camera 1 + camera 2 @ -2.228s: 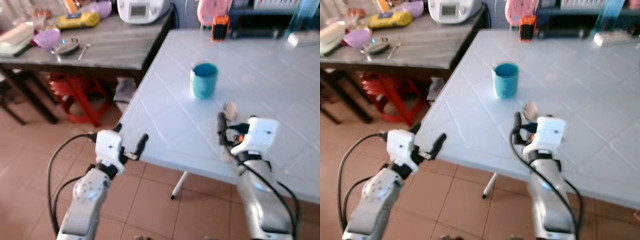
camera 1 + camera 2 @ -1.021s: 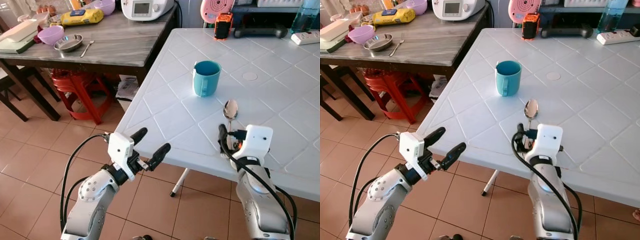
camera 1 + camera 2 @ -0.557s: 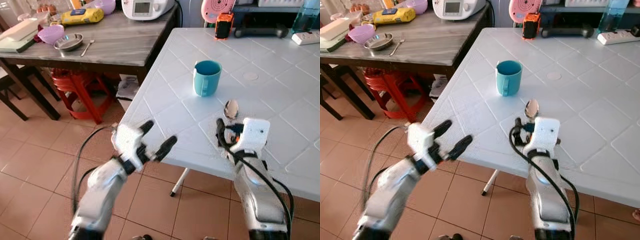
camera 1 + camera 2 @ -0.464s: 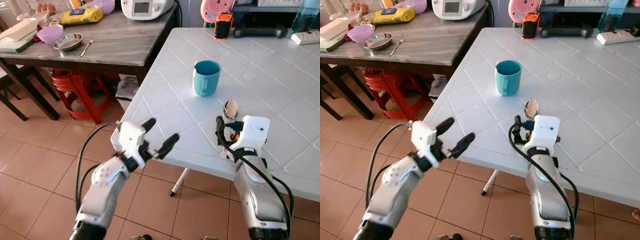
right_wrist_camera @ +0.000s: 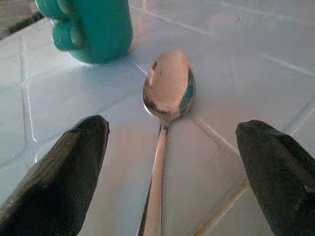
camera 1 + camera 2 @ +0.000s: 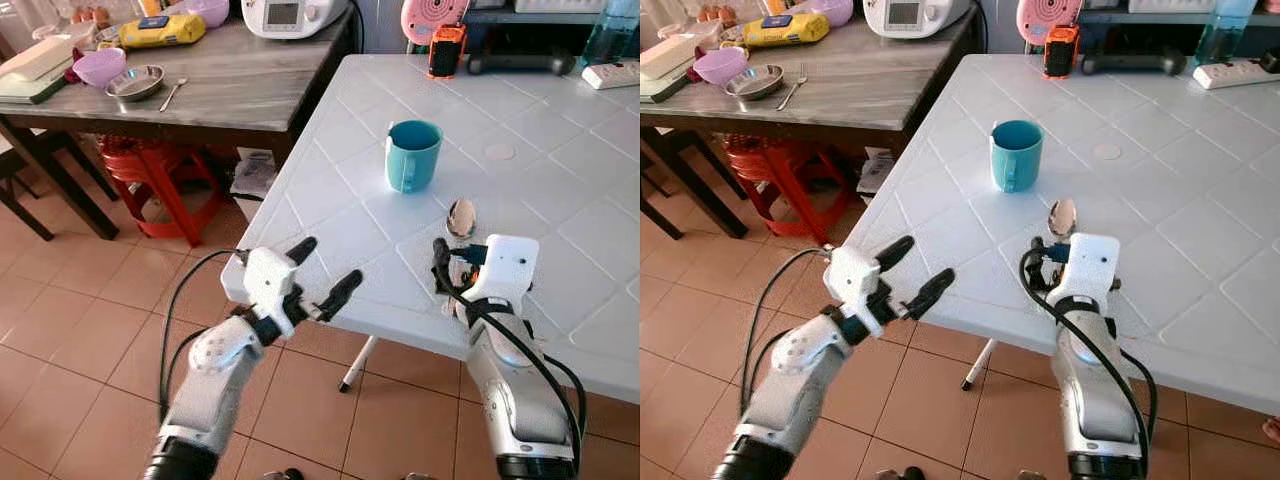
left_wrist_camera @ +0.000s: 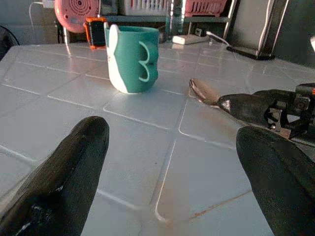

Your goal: Setting the table

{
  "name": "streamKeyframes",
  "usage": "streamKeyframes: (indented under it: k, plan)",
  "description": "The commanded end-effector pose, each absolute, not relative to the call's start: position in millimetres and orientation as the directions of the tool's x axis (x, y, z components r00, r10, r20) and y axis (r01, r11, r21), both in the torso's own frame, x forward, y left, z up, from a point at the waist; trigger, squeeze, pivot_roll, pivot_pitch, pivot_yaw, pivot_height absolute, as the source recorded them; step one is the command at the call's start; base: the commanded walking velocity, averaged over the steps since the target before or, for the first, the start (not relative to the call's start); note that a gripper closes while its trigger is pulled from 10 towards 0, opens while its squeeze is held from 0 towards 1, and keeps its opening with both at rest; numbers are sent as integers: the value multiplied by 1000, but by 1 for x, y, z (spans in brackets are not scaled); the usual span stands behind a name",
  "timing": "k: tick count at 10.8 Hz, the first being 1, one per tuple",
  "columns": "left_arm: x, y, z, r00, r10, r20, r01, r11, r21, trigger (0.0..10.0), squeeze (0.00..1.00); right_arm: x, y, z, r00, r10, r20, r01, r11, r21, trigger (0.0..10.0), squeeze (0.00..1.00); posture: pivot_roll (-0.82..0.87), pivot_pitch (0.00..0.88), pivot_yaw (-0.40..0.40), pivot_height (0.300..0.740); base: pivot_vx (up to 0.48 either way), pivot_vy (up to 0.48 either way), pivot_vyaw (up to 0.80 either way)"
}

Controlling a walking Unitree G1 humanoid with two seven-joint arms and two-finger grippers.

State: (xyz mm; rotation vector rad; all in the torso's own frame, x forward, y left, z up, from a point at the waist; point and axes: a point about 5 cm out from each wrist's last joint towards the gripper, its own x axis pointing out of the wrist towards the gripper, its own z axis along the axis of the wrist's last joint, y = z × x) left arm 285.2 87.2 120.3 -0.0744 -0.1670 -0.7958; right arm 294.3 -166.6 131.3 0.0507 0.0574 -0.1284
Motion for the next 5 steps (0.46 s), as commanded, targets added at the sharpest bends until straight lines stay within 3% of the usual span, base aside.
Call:
streamKeyframes:
  k: [1,5]
  plan:
    - [284,98,116,702,-695,157,700,713,24,10000,0,293,-164,124,989,-118,-95,124,990,62,10000,0,-121,142,131,740,0,0,0]
    - [278,122,112,655,-749,100,741,663,111,10000,0,305,-159,126,990,-84,-111,94,992,82,10000,0,-109,142,115,740,0,0,0]
